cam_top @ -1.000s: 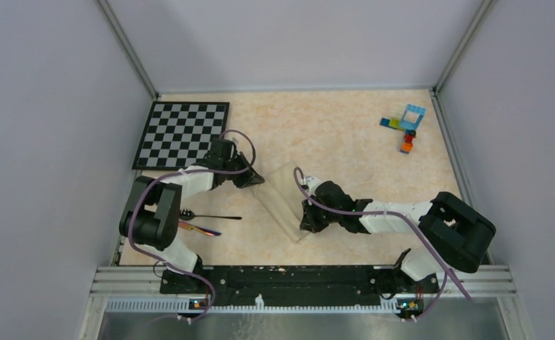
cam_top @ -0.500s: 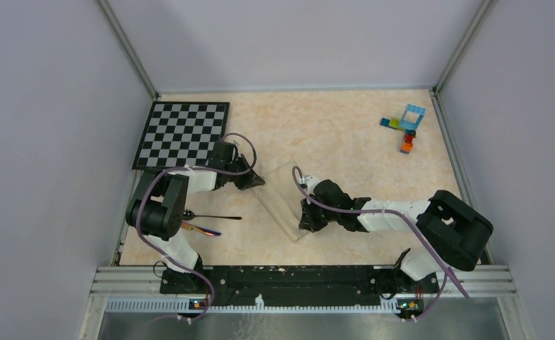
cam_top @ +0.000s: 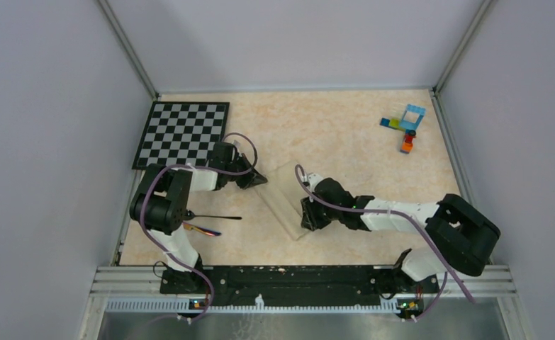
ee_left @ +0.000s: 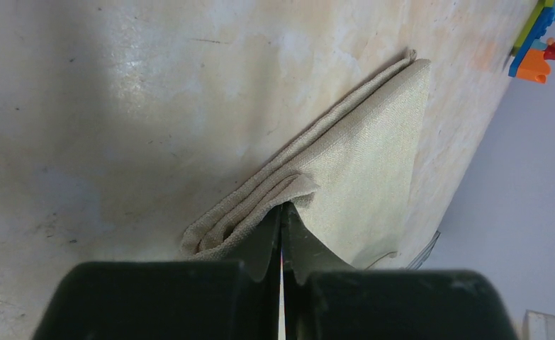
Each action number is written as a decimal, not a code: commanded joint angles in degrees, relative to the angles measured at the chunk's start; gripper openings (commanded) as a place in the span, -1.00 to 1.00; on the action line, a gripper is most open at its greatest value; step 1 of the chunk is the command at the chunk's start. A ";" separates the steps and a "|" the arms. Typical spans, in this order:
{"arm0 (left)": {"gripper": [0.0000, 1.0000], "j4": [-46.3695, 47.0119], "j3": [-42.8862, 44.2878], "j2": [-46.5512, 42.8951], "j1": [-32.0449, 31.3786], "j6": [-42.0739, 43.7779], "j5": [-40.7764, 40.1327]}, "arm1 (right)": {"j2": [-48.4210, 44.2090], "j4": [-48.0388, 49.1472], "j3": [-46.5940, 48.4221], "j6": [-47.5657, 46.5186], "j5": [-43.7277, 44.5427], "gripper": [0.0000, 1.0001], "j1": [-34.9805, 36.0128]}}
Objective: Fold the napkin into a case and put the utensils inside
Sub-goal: Fold the lower triangle-folded napkin at the center of the board, then smooth out the 2/3-rectangle-folded napkin at the center of the board, then rotate the 2/3-rectangle-folded napkin at the center of the board, then pick up the 2/3-rectangle-folded napkin at the center of the board.
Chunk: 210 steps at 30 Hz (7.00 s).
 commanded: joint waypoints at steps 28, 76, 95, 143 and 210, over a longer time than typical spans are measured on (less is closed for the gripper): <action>-1.00 -1.52 -1.02 4.04 1.65 2.40 -1.64 | 40.02 22.65 27.26 17.78 -37.58 -0.87 -8.65; -0.63 -26.06 32.89 24.55 -7.83 26.95 7.65 | -2.14 -7.47 2.33 4.73 -10.16 -0.06 -32.24; 0.62 -30.42 27.77 -1.29 -13.01 26.50 3.59 | -13.14 -11.77 -4.07 6.09 -11.29 -0.02 -33.20; 0.03 -61.89 48.21 22.06 -61.74 -3.31 -51.59 | -16.75 -12.71 -8.26 6.84 -17.52 0.04 -44.98; -1.00 4.63 3.28 -4.51 -19.84 -0.87 -7.55 | 1.46 4.74 1.20 8.60 -14.39 -1.00 -30.90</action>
